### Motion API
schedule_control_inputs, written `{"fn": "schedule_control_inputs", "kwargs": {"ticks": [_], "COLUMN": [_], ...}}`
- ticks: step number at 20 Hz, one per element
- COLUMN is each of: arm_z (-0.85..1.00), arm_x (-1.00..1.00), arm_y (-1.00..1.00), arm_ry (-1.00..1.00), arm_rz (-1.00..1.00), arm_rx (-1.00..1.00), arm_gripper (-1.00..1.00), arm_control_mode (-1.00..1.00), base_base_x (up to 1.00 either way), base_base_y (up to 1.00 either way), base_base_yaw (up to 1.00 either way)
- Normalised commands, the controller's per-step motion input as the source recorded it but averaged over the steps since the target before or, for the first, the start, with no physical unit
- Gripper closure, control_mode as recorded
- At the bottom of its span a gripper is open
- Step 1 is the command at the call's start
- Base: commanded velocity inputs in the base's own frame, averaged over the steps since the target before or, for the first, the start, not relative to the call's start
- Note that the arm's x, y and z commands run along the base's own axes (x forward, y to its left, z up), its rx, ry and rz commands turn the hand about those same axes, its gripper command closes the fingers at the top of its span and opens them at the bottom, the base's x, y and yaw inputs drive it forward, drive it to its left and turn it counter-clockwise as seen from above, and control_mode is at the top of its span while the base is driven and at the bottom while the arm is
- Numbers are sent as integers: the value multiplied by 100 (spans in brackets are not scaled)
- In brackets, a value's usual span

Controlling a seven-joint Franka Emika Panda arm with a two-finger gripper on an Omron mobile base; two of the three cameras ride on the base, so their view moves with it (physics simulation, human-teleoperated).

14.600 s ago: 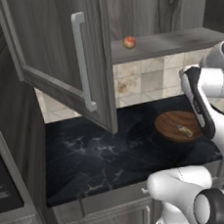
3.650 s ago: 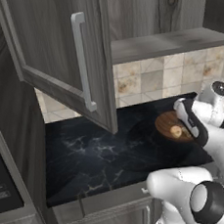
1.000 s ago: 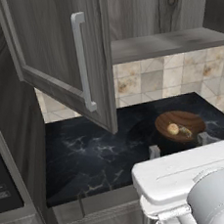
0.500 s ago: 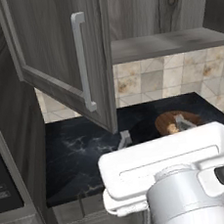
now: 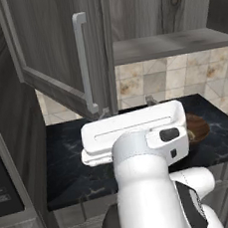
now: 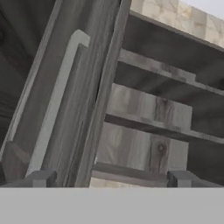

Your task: Open the cabinet. Pick the peach and banana from the cabinet and place them into the bowl. Then close the cabinet.

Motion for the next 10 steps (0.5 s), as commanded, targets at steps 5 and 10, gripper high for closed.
{"fn": "schedule_control_inputs", "kwargs": {"ticks": [5, 10], "arm_z": [-20, -4], "arm_x": [49, 54], "arm_y": [51, 16], "arm_ry": [-16, -3], "arm_rz": [-19, -20], "arm_rx": [-2, 0], "arm_gripper": [-100, -100], "arm_control_mode": [-100, -100], "base_base_x": [0, 0], "base_base_y": [0, 0], "base_base_yaw": [0, 0]}}
